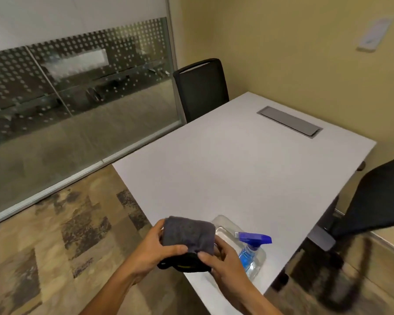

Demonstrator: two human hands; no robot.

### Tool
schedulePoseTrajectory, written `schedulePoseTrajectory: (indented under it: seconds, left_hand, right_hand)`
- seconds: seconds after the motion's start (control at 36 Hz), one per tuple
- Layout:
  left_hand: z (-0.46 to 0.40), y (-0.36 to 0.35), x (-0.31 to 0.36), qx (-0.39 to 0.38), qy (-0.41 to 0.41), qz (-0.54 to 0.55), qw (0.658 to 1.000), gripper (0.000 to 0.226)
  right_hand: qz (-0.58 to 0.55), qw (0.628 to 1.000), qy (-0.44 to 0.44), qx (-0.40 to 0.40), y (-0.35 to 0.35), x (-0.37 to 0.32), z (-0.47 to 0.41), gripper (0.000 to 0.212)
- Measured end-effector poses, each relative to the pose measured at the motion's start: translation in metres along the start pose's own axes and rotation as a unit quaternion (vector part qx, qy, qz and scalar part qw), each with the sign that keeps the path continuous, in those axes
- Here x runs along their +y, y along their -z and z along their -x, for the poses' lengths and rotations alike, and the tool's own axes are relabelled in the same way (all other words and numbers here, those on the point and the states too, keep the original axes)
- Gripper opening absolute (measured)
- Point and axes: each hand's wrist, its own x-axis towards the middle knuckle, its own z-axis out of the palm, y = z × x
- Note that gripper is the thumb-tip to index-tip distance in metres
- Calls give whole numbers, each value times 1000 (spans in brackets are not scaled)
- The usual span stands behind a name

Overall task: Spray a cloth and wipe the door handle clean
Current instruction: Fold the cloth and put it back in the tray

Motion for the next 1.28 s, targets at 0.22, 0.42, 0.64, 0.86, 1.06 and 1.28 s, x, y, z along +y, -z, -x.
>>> schedulePoseTrajectory:
  seconds: [0.22,0.42,0.64,0.86,1.06,1.28]
  left_hand:
    - [-35,31,-14,-121,36,-32,991,99]
    - [-62,34,-6,-145,-1,-111,983,72]
    - [-94,18,-3,-110,-44,-192,974,43]
    - [-121,-30,0,-124,-196,-351,907,38]
    - [-130,-71,-45,-204,-411,-551,698,40]
    - [-149,-76,-92,-250,-404,-641,603,56]
  right_hand:
    - [-108,991,-41,62,-8,17,-13,40]
    - [-179,979,-47,87,-13,23,-19,51]
    - [15,986,-165,12,0,30,-4,80]
    - [56,965,-256,-28,33,45,37,53]
    - [21,966,-256,37,52,72,64,89]
    - [-2,964,-253,78,64,90,75,83]
